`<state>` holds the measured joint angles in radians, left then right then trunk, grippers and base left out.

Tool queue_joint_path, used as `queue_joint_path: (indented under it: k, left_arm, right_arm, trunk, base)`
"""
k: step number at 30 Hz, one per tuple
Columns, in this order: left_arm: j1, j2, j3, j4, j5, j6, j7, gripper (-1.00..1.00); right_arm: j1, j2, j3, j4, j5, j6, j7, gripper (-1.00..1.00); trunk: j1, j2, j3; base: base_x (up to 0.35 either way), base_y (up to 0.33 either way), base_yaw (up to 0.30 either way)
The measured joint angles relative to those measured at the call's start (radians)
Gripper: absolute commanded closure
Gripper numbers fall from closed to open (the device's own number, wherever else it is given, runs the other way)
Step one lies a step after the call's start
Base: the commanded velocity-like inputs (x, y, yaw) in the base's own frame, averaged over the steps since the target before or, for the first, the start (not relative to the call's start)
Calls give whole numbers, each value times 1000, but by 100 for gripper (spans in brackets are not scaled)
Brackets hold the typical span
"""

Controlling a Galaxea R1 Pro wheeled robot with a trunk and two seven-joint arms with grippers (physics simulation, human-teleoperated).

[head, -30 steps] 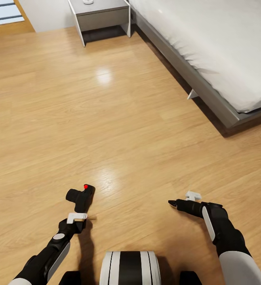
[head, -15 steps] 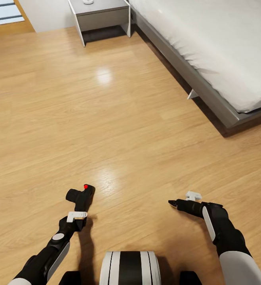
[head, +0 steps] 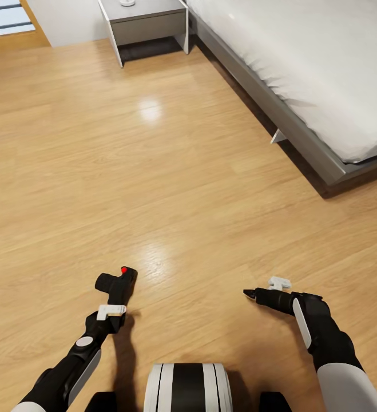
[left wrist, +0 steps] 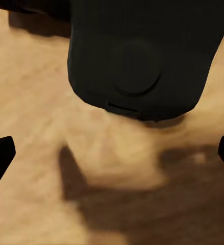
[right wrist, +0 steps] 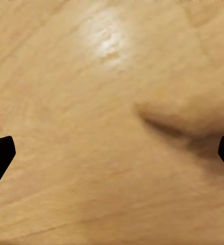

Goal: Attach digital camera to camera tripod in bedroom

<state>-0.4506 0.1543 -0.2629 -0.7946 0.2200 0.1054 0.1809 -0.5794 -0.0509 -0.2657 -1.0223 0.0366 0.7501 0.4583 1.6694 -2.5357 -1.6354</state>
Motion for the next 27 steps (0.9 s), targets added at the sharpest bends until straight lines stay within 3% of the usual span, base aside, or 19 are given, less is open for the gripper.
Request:
queue_joint_path:
  k: [27]
  left_arm:
    - [0, -6, -4, -3, -1, -1, 1, -100]
  right_arm:
    - [0, 0, 0, 0, 1, 0, 0, -100]
  trunk:
    - [0, 0, 0]
  base:
    - [36, 0, 0]
